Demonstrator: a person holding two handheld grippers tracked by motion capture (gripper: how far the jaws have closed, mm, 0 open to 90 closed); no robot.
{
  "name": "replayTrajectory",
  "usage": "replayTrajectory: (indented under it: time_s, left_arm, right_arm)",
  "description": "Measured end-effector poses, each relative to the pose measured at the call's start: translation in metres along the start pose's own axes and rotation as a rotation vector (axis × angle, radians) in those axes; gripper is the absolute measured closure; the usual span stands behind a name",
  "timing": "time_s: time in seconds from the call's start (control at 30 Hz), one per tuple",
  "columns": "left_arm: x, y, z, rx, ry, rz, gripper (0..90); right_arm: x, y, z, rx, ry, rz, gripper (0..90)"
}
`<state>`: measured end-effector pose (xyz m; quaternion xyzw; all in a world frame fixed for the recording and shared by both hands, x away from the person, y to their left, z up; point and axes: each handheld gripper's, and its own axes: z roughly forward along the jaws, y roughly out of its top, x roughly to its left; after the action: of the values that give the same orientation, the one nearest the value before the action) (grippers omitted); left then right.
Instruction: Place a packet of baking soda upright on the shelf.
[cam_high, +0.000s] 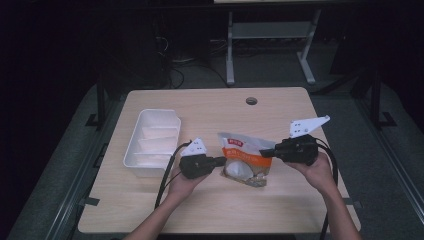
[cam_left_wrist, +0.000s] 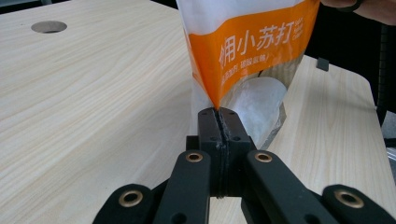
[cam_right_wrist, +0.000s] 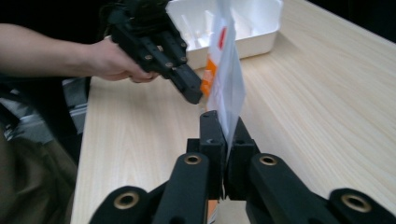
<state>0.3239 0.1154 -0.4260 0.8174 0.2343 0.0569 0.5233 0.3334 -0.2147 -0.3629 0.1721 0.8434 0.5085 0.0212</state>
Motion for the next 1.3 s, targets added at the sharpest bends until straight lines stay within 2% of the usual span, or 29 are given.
replayTrajectory:
  time_s: [0.03,0.13,0.27,0.3,0.4,0.43,0.5,0.57,0.67,0.7,0.73,0.77,0.83,1.0,1.07,1.13,1.17,1.2,1.3]
  left_arm:
    - [-0.001,0.0,0.0,0.002,0.003,0.004,89.7]
    - [-0.002,0.0,0.0,0.004,0.006,0.013,89.7]
    - [-0.003,0.0,-0.001,0.005,0.008,0.013,89.5]
    - [-0.005,0.0,-0.001,0.004,0.009,0.015,89.4]
    - [-0.006,0.0,-0.002,0.008,0.016,0.028,89.2]
    - [-0.006,0.0,-0.004,0.01,0.029,0.039,89.9]
    - [-0.005,-0.001,-0.006,0.006,0.016,0.03,89.5]
    - [-0.007,-0.002,-0.007,0.018,0.031,0.038,84.2]
    - [-0.011,-0.002,-0.008,0.026,0.033,0.049,79.3]
    - [-0.016,-0.002,-0.01,0.037,0.046,0.079,76.6]
    - [-0.016,-0.002,-0.01,0.037,0.046,0.079,74.8]
    - [-0.021,-0.002,-0.012,0.044,0.056,0.1,73.4]
    - [-0.023,-0.003,-0.013,0.052,0.058,0.112,70.2]
    - [-0.029,-0.006,-0.015,0.085,0.054,0.126,63.0]
    - [-0.034,-0.009,-0.017,0.112,0.049,0.14,60.8]
    - [-0.037,-0.011,-0.017,0.118,0.051,0.145,54.9]
    - [-0.039,-0.012,-0.018,0.125,0.06,0.15,54.9]
    - [-0.043,-0.016,-0.022,0.136,0.059,0.156,47.3]
    - [-0.047,-0.019,-0.025,0.136,0.055,0.155,42.9]
  right_arm:
    - [-0.001,-0.005,0.002,-0.012,-0.006,0.022,79.4]
    - [-0.002,-0.014,0.008,-0.002,-0.011,0.043,75.0]
    - [-0.002,-0.021,0.016,-0.002,0.001,0.062,74.4]
    - [-0.003,-0.024,0.023,0.009,0.008,0.072,74.3]
    - [-0.003,-0.023,0.027,0.019,0.009,0.071,77.7]
    - [-0.002,-0.021,0.031,0.031,0.0,0.065,85.4]
    - [-0.002,-0.02,0.032,0.027,-0.006,0.068,89.2]
    - [-0.003,-0.02,0.032,0.021,0.003,0.084,89.6]
    - [-0.003,-0.02,0.032,0.014,-0.001,0.091,89.7]
    - [-0.002,-0.018,0.031,0.012,-0.006,0.087,89.8]
    - [0.0,-0.017,0.03,0.013,-0.015,0.081,89.8]
    - [0.001,-0.015,0.029,0.016,-0.021,0.075,89.8]
    - [0.004,-0.011,0.028,0.024,-0.038,0.057,89.8]
    - [0.005,-0.002,0.025,0.045,-0.06,0.044,89.8]
    - [0.003,0.006,0.025,0.053,-0.078,0.04,89.8]
    - [0.003,0.011,0.026,0.06,-0.084,0.035,89.9]
    - [0.003,0.011,0.026,0.06,-0.084,0.035,89.9]
    - [0.002,0.018,0.028,0.061,-0.091,0.027,89.9]
    - [0.0,0.026,0.031,0.055,-0.09,0.023,89.9]
